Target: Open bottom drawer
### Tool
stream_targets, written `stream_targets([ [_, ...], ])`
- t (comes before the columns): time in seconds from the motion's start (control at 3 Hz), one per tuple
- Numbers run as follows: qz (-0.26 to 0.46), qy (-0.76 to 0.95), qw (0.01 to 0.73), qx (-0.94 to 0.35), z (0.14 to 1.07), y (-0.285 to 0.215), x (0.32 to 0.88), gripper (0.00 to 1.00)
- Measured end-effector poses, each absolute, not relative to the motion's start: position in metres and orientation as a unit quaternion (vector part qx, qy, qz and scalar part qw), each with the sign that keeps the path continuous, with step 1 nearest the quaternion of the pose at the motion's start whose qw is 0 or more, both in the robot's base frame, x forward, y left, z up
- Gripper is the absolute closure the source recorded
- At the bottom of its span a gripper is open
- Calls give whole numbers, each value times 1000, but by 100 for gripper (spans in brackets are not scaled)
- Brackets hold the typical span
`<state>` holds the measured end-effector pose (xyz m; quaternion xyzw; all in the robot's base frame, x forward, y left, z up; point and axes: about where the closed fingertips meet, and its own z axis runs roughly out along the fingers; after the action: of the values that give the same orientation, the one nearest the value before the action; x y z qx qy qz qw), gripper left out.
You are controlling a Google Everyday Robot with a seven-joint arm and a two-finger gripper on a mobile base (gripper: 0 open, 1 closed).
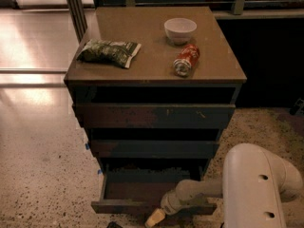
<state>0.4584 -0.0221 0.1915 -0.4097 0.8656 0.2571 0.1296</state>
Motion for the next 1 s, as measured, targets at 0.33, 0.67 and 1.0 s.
stream_targets([
  [0.33, 243, 884, 83, -391, 211, -54, 390, 0],
  [0.67, 244, 884, 81, -391, 210, -54, 388, 0],
  [1.0, 266, 885, 61, -376, 209, -62, 367, 0],
])
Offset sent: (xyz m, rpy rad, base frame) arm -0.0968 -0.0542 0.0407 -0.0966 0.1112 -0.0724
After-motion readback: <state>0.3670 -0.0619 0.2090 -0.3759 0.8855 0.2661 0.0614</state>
